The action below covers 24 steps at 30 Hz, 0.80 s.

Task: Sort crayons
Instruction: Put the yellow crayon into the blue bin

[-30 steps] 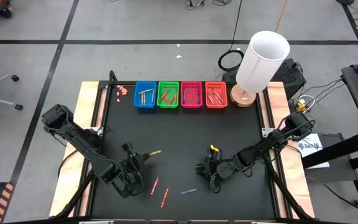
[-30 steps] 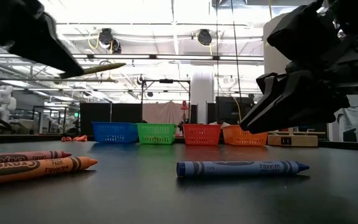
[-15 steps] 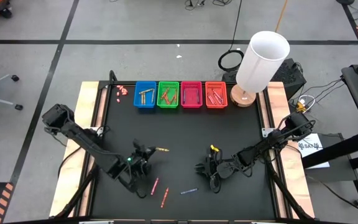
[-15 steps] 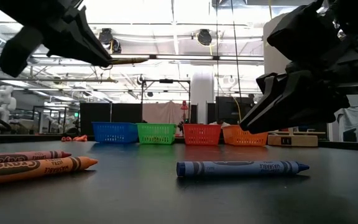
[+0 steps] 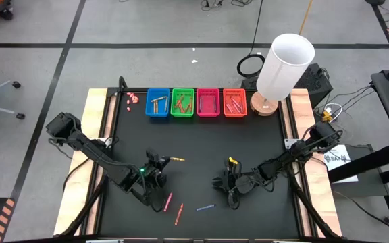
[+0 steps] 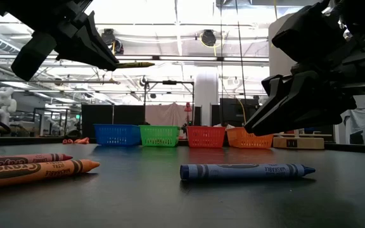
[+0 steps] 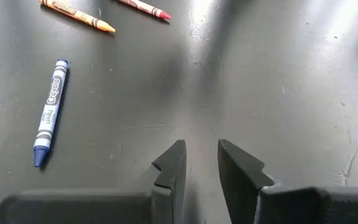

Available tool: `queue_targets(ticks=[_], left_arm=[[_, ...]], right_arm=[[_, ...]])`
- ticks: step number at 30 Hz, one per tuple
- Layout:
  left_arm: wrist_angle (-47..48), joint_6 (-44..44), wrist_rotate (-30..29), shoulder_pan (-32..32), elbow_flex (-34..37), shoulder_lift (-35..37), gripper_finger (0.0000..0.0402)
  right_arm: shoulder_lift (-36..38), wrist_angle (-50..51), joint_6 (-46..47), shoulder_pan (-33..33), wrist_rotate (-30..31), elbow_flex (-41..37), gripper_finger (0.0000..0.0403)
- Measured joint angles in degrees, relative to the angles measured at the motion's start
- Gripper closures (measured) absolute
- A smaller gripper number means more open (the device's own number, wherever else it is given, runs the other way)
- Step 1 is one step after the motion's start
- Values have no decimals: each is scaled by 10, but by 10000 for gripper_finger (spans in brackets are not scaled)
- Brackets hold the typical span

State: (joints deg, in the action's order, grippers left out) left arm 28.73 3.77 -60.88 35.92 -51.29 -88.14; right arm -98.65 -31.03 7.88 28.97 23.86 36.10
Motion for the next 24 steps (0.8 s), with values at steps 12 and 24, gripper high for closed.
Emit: queue_targets(ticks=[12,24], left_arm=[[-26,-9,2,0,0,0,389],[-28,-231,7,-19,0,0,389]], right_arm=[[0,0,0,0,0,0,323],[0,0,4,0,0,0,323]])
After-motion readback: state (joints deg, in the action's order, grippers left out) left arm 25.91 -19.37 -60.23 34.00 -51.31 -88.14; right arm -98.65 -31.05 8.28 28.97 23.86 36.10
